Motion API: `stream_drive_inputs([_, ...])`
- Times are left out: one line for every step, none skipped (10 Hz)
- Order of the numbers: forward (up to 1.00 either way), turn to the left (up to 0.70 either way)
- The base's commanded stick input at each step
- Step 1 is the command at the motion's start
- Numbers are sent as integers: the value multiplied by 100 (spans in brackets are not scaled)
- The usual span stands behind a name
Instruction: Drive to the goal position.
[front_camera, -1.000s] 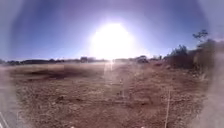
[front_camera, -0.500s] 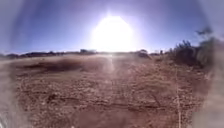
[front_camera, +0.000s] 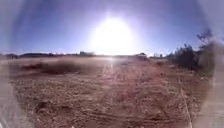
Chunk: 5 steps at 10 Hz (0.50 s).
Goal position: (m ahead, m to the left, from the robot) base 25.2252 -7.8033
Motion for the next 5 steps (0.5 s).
stream_drive_inputs([50,0])
stream_drive_inputs([50,0])
stream_drive_inputs([50,0])
stream_drive_inputs([50,0])
stream_drive_inputs([50,-30])
